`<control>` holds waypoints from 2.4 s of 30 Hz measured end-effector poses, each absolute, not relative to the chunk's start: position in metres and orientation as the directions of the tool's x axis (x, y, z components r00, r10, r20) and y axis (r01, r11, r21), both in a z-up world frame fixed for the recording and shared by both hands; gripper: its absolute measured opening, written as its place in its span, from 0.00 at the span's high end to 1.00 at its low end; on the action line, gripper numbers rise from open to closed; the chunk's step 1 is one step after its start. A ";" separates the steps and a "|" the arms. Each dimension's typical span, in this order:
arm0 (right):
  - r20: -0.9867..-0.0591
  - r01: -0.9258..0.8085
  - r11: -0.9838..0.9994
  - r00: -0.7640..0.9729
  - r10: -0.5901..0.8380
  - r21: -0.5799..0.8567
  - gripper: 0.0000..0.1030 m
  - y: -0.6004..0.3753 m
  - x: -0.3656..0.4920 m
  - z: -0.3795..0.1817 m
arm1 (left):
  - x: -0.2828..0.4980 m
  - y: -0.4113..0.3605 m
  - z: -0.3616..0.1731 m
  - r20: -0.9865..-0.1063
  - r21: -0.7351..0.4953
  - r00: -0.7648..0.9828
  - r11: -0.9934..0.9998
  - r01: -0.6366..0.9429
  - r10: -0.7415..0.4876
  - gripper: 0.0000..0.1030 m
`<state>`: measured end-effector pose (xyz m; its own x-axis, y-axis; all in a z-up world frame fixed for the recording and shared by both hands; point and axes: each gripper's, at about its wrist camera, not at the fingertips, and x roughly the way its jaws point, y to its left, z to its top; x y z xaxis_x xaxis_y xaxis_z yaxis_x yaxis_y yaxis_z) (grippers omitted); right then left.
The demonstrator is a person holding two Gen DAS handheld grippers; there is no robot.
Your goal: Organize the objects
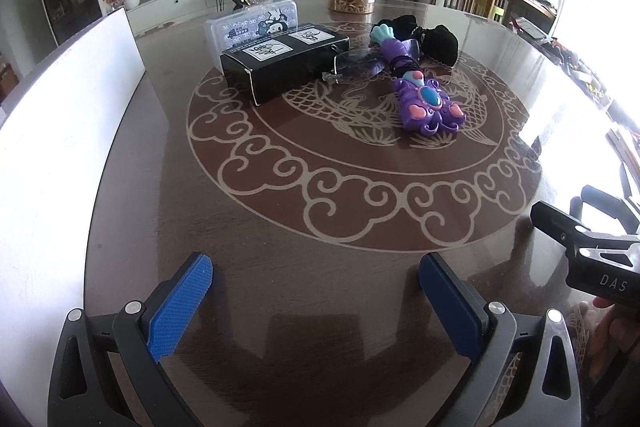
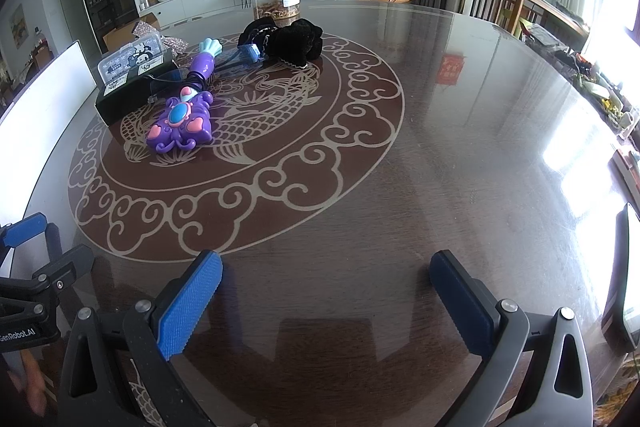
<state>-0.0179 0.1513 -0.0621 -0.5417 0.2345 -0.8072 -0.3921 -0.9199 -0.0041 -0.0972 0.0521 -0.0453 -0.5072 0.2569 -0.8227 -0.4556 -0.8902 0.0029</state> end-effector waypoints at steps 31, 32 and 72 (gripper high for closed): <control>-0.830 -0.168 -0.982 -0.557 0.027 0.081 0.53 0.113 -0.129 -0.049 | -0.088 0.042 -0.046 -0.816 0.003 -0.496 -0.856 -0.518 0.297 0.00; -0.824 -0.177 -0.981 -0.566 0.030 0.085 0.53 0.114 -0.118 -0.047 | -0.088 0.042 -0.046 -0.816 0.003 -0.496 -0.856 -0.518 0.297 0.00; -0.780 -0.348 -0.937 -0.590 0.207 0.015 0.23 0.150 -0.012 -0.050 | -0.191 0.190 -0.028 -0.881 0.038 -0.370 -0.735 -0.676 0.294 0.00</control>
